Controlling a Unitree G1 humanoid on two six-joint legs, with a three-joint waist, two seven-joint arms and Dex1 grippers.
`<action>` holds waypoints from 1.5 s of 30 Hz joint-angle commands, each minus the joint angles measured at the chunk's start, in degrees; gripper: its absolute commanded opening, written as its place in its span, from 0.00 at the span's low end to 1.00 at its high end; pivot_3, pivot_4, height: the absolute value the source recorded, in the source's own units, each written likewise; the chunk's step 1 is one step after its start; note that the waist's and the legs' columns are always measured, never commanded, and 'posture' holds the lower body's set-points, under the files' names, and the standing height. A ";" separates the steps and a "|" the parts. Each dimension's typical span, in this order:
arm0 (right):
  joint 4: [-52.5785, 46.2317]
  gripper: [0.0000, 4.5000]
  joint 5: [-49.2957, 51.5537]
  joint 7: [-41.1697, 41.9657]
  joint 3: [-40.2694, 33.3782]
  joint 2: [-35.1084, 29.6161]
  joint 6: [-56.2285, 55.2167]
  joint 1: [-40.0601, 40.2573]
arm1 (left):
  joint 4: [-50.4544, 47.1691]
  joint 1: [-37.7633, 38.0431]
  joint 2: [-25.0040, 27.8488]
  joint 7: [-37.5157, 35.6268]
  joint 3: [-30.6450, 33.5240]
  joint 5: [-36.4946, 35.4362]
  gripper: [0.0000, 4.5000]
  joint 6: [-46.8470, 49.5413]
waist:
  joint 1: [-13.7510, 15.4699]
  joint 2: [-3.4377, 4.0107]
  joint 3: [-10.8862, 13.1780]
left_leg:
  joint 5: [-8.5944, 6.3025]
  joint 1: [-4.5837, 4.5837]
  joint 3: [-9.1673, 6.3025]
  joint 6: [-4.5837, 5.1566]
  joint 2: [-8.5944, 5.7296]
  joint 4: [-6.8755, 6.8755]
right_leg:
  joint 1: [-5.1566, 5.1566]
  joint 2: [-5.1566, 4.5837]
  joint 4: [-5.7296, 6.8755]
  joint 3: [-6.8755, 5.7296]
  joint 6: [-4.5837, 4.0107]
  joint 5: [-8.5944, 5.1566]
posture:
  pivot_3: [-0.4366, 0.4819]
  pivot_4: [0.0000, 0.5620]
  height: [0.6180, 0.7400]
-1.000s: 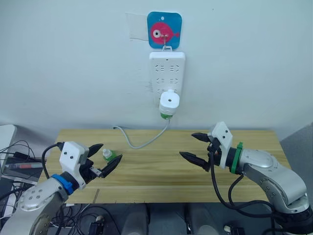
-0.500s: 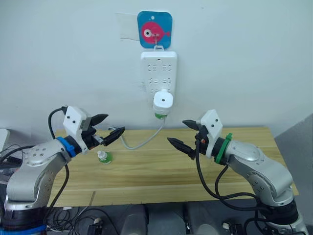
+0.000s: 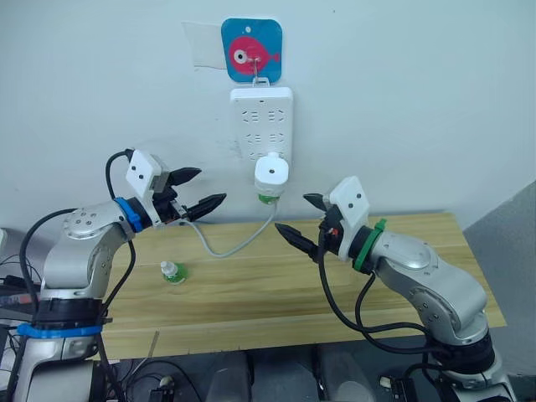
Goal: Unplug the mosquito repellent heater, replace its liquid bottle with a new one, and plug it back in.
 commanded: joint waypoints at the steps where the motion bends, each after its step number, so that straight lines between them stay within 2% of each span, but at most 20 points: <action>1: -2.34 1.00 0.03 -0.30 0.49 0.68 0.03 -1.38 | 3.38 -3.79 -0.78 -2.88 -0.53 0.20 0.99 -2.28 | -0.02 0.01 0.00 | 0.00 0.00 0.00 0.00 0.00 0.00 | 0.00 0.00 0.00 0.00 0.00 0.00 | 0.26 0.39 0.92; 6: -2.84 1.00 -0.05 -1.12 0.65 1.57 0.64 -2.35 | 8.30 -8.41 -2.03 -6.25 -1.76 0.68 0.99 -3.52 | -0.31 0.01 0.01 | 0.00 -0.02 0.00 0.00 0.00 0.01 | -0.01 0.00 -0.01 0.00 0.00 0.00 | 0.24 0.40 0.92; 13: -4.52 1.00 0.06 -0.65 0.08 -0.63 1.08 -1.72 | 14.75 -13.70 -3.71 -9.45 -2.98 2.25 0.99 -6.65 | -1.46 0.02 0.01 | 0.01 -0.05 -0.02 0.00 -0.01 0.06 | 0.00 0.00 -0.01 -0.01 0.00 0.00 | 0.21 0.39 0.92; 20: -7.05 1.00 2.04 0.35 -3.65 -3.33 1.36 -0.61 | 23.98 -19.84 -5.76 -11.97 -3.69 4.72 0.99 -11.33 | -2.12 0.02 0.01 | 0.02 -0.05 -0.04 0.00 -0.01 0.13 | 0.01 0.00 0.06 -0.03 0.01 0.00 | 0.17 0.37 0.92; 27: -10.42 1.00 5.18 3.29 -6.99 -7.46 1.31 1.73 | 31.72 -24.22 -6.77 -14.14 -3.15 6.55 0.99 -15.90 | -2.19 0.09 0.05 | 0.02 -0.19 -0.09 0.00 -0.06 0.91 | 0.02 0.00 0.63 0.00 0.17 0.09 | 0.14 0.36 0.92; 36: -9.89 1.00 4.47 2.64 -5.74 -7.69 0.25 1.87 | 30.54 -25.40 -7.81 -18.89 -3.05 4.72 0.99 -12.14 | -3.18 0.08 0.05 | 0.27 -0.15 -0.11 -0.12 -0.07 0.90 | -0.01 0.00 0.79 0.05 0.18 0.15 | 0.14 0.35 0.92; 44: -9.38 1.00 3.92 2.62 -5.20 -7.43 -0.58 2.54 | 28.58 -24.55 -8.32 -19.89 -2.88 3.86 0.99 -8.88 | -3.85 0.08 0.05 | 0.27 -0.21 -0.12 -0.11 -0.07 0.86 | -0.06 0.00 0.75 0.03 0.17 0.14 | 0.14 0.35 0.92; 45: -9.29 1.00 3.80 2.56 -5.07 -7.37 -0.64 2.51 | 28.33 -24.58 -8.50 -19.96 -2.76 3.56 0.95 -8.39 | -3.86 0.08 0.05 | 0.27 -0.21 -0.12 -0.11 -0.07 0.87 | -0.05 0.00 0.76 0.03 0.17 0.14 | 0.14 0.35 0.92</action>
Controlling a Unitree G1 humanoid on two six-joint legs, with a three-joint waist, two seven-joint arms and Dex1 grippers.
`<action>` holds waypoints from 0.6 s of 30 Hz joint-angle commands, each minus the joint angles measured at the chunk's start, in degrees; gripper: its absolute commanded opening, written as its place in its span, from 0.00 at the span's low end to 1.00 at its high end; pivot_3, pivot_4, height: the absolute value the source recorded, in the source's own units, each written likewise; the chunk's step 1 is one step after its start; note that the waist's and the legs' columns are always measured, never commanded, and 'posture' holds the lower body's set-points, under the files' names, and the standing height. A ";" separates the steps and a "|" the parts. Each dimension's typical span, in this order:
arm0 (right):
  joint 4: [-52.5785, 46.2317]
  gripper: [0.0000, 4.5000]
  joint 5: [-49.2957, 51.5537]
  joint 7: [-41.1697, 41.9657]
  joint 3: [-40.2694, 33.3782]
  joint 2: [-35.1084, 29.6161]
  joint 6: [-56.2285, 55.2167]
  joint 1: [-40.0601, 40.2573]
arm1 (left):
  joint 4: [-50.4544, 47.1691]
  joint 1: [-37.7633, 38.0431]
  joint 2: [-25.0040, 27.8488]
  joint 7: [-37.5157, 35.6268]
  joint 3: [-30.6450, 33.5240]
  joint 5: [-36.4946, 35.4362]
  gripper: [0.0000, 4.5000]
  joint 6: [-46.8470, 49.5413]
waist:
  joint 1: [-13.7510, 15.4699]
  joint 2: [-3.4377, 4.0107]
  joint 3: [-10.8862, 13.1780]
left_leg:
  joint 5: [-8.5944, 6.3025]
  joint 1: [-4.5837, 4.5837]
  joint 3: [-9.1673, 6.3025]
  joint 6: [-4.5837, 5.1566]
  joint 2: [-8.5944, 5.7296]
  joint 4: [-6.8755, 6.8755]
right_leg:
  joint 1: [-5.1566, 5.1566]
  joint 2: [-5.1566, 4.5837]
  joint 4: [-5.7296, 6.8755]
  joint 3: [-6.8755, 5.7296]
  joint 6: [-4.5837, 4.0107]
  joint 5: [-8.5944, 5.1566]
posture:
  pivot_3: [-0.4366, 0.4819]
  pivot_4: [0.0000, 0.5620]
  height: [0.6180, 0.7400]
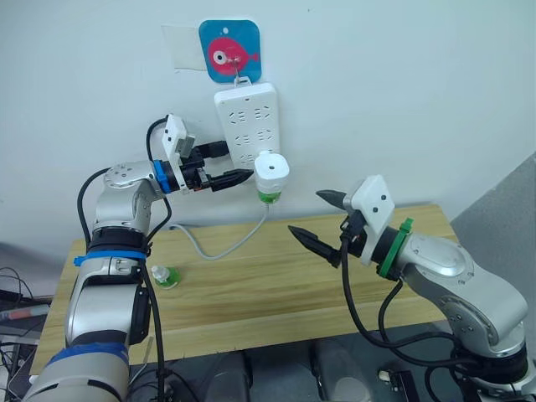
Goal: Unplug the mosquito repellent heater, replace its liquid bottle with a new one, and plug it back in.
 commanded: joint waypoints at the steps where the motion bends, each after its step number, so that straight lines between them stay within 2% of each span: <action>1: -1.42 1.00 -0.32 -0.07 -0.05 0.14 -1.70 0.04 | -3.00 -0.62 -0.56 -0.91 1.14 -2.16 0.90 1.59 | -0.01 0.00 0.00 | 0.00 0.00 0.00 0.00 0.00 0.00 | 0.00 0.00 0.01 0.00 0.00 0.00 | 0.14 0.35 0.92; 10: -0.93 1.00 -1.19 -0.08 0.63 0.61 -2.25 0.14 | -3.85 -0.22 -0.60 -1.81 1.36 -2.81 0.30 2.63 | -0.68 0.00 0.00 | 0.00 0.00 -0.01 0.00 0.00 -0.01 | 0.00 0.00 0.01 0.00 0.00 0.00 | 0.15 0.35 0.92; 18: -0.38 1.00 -1.39 -0.58 1.42 1.28 -2.02 -0.60 | -4.81 0.07 -0.20 -1.79 1.79 -3.43 0.29 3.95 | -0.65 0.00 0.00 | 0.00 0.00 -0.01 0.00 0.00 -0.01 | -0.01 0.00 0.01 -0.01 0.00 0.00 | 0.16 0.35 0.92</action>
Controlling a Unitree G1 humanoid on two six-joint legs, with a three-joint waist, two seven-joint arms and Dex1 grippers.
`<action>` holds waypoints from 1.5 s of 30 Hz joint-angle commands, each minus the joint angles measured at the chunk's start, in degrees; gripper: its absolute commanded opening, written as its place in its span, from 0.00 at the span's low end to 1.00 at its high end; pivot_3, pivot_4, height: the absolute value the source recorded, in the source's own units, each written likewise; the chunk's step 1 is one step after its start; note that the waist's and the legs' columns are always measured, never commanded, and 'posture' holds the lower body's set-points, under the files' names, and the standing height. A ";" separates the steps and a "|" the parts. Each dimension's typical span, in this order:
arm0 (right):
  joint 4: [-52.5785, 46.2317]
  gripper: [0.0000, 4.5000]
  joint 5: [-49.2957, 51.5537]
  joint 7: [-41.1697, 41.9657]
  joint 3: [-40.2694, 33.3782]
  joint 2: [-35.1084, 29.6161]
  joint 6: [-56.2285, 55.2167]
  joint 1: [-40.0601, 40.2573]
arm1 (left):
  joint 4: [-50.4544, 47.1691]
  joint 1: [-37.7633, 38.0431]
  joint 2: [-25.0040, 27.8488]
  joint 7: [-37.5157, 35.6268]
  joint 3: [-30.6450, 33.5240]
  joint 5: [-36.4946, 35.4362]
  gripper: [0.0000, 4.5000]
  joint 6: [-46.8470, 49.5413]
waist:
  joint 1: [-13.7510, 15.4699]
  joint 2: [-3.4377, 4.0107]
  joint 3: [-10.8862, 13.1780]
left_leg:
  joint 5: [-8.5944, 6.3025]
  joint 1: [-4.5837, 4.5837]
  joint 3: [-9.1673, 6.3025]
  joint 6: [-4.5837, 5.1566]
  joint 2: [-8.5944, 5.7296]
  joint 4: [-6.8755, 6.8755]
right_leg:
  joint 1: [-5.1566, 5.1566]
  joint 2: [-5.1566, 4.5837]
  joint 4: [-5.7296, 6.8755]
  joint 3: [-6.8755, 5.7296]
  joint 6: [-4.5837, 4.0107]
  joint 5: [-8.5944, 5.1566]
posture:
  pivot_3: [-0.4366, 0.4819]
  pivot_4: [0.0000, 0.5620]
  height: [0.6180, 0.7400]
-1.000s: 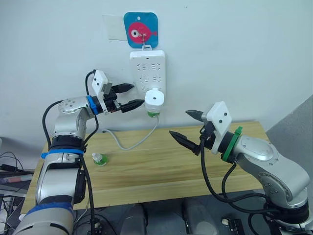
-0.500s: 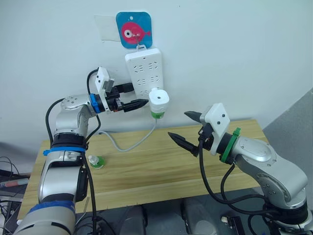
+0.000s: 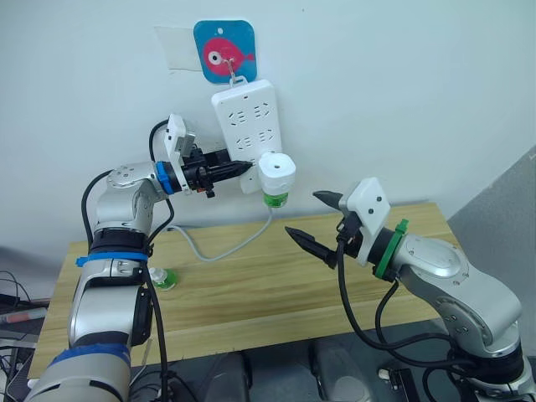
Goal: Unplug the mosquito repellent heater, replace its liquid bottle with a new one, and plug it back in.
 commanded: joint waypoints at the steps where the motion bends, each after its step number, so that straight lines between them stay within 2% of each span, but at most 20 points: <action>1: -1.04 1.00 -0.09 -0.82 0.17 0.94 -0.43 -0.80 | -2.90 -0.25 0.60 -0.97 1.21 -1.37 0.29 -0.04 | 0.00 0.00 0.00 | 0.00 0.00 0.00 0.00 0.00 0.00 | 0.00 0.00 0.00 0.00 0.00 0.00 | 0.17 0.35 0.92; 5: -1.62 1.00 0.86 -2.84 -0.16 2.75 2.66 -1.36 | -2.89 -0.28 0.81 -0.99 1.30 -1.30 0.29 0.08 | 0.00 0.00 0.00 | 0.00 0.00 0.00 0.00 0.00 0.00 | 0.00 0.00 0.01 0.01 0.00 0.00 | 0.17 0.36 0.92; 14: -1.28 1.00 0.65 -12.47 -0.47 12.53 11.59 -7.19 | -3.38 -0.54 0.91 0.71 1.65 -1.00 0.29 1.04 | -0.01 0.04 0.03 | 0.00 -0.01 0.00 0.00 0.00 0.00 | -0.05 0.00 0.05 0.04 -0.01 0.00 | 0.18 0.39 0.92; 26: 6.97 1.00 -6.15 -17.36 4.11 18.29 8.25 -12.90 | -4.40 -0.79 0.69 1.81 1.22 -0.84 0.29 1.37 | 0.01 0.08 0.05 | 0.00 -0.02 0.00 0.00 0.00 -0.02 | -0.12 0.01 0.07 0.05 -0.01 0.00 | 0.20 0.38 0.92; 36: 13.75 1.00 -10.63 -18.35 6.32 24.33 3.24 -14.95 | -4.62 -0.91 0.58 1.72 1.05 -0.83 0.29 1.50 | 0.04 0.08 0.05 | 0.01 -0.27 -0.02 -0.01 0.00 0.00 | -0.36 0.01 0.10 0.03 -0.02 0.01 | 0.21 0.38 0.92; 45: 16.66 1.00 -13.56 -19.22 6.77 26.71 2.19 -16.45 | -4.86 -1.21 0.56 1.81 1.06 -0.95 0.29 1.85 | 0.08 0.12 0.08 | 0.01 -0.28 -0.02 -0.01 -0.01 -0.01 | -0.39 0.01 0.11 0.03 -0.02 0.01 | 0.22 0.41 0.92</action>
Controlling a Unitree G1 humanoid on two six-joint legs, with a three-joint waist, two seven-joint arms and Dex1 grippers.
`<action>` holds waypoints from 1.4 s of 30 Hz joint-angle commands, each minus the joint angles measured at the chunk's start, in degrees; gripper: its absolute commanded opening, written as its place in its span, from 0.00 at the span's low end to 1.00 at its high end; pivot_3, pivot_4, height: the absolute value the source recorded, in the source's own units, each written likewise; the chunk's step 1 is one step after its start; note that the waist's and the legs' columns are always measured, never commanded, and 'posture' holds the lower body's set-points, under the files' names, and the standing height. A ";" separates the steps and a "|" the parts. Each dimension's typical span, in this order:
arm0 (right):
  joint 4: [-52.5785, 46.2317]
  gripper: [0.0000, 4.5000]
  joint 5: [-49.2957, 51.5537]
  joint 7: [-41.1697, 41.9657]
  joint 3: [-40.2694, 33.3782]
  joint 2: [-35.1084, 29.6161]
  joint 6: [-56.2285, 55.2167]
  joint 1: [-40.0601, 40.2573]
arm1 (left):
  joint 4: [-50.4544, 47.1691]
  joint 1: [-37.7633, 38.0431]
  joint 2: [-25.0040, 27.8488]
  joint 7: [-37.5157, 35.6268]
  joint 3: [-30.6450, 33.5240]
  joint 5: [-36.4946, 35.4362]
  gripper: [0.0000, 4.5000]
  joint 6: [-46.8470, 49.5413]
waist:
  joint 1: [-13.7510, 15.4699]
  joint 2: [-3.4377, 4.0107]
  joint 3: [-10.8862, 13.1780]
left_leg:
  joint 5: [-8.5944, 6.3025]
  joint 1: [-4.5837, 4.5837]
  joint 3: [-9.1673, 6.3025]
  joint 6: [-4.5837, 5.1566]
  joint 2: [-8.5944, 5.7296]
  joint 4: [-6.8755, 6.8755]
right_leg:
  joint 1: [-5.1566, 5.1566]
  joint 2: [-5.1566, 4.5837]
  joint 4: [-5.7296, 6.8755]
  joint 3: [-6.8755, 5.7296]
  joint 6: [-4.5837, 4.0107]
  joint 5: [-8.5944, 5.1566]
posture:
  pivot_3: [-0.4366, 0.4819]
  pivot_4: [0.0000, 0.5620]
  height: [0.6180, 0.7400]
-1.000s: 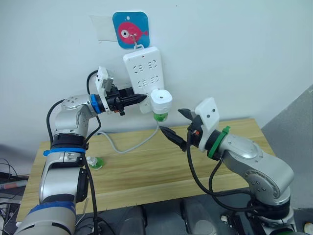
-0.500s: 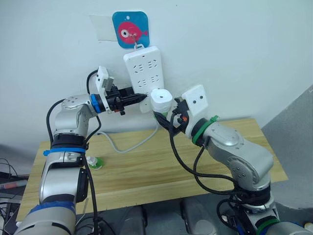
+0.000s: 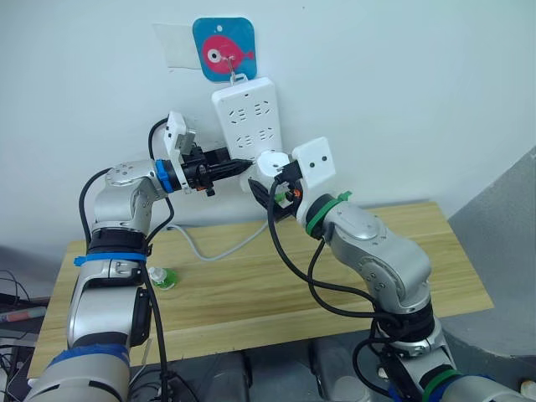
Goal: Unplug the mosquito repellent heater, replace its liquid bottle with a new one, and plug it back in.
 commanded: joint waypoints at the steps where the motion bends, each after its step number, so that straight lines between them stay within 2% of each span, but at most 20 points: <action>1: -1.03 1.00 -1.36 -0.59 0.18 1.16 -1.07 -1.44 | -2.90 -1.46 0.26 0.32 1.11 -1.14 0.29 0.28 | 0.03 0.02 0.02 | 0.00 0.00 0.00 0.00 0.00 0.00 | 0.00 0.00 0.00 0.00 0.00 0.00 | 0.22 0.41 0.92; 21: 0.77 1.00 -4.68 -1.67 -0.82 4.77 -0.24 -2.26 | -5.57 -0.37 0.71 0.48 1.84 -1.85 0.29 2.53 | 0.58 0.34 1.08 | 0.00 0.00 0.00 0.00 0.00 0.00 | 0.00 0.00 0.01 0.01 0.00 0.00 | 0.25 0.49 0.92; 24: 0.51 0.87 -4.79 -1.72 -0.85 5.02 0.20 -2.15 | -6.56 0.20 0.73 0.70 1.94 -2.05 0.29 3.06 | 1.03 0.36 1.43 | 0.00 0.00 0.02 0.00 0.01 -0.01 | -0.03 0.00 0.01 0.03 0.00 0.00 | 0.26 0.49 0.92; 26: 0.48 0.72 -4.83 -1.71 -0.88 5.16 0.37 -2.13 | -6.91 0.43 0.79 0.80 2.04 -2.14 0.29 3.24 | 1.24 0.37 1.45 | 0.00 -0.05 0.03 0.00 0.01 -0.02 | -0.12 0.01 0.02 0.04 0.00 0.00 | 0.26 0.49 0.92; 27: 0.47 0.70 -4.88 -1.67 -0.92 5.24 0.44 -2.16 | -7.01 0.52 0.85 0.85 2.08 -2.17 0.29 3.30 | 1.21 0.38 1.46 | 0.00 -0.09 0.06 0.00 0.02 -0.02 | -0.20 0.01 0.05 0.09 -0.01 0.00 | 0.26 0.49 0.92; 42: -1.16 0.68 -5.15 -1.05 -0.79 5.87 2.49 -2.28 | -5.41 0.29 0.91 1.35 2.00 -1.10 0.29 1.34 | 1.26 0.38 1.65 | 0.01 -0.10 0.09 0.01 0.05 -0.01 | -0.39 0.08 0.37 0.16 -0.05 0.02 | 0.26 0.50 0.92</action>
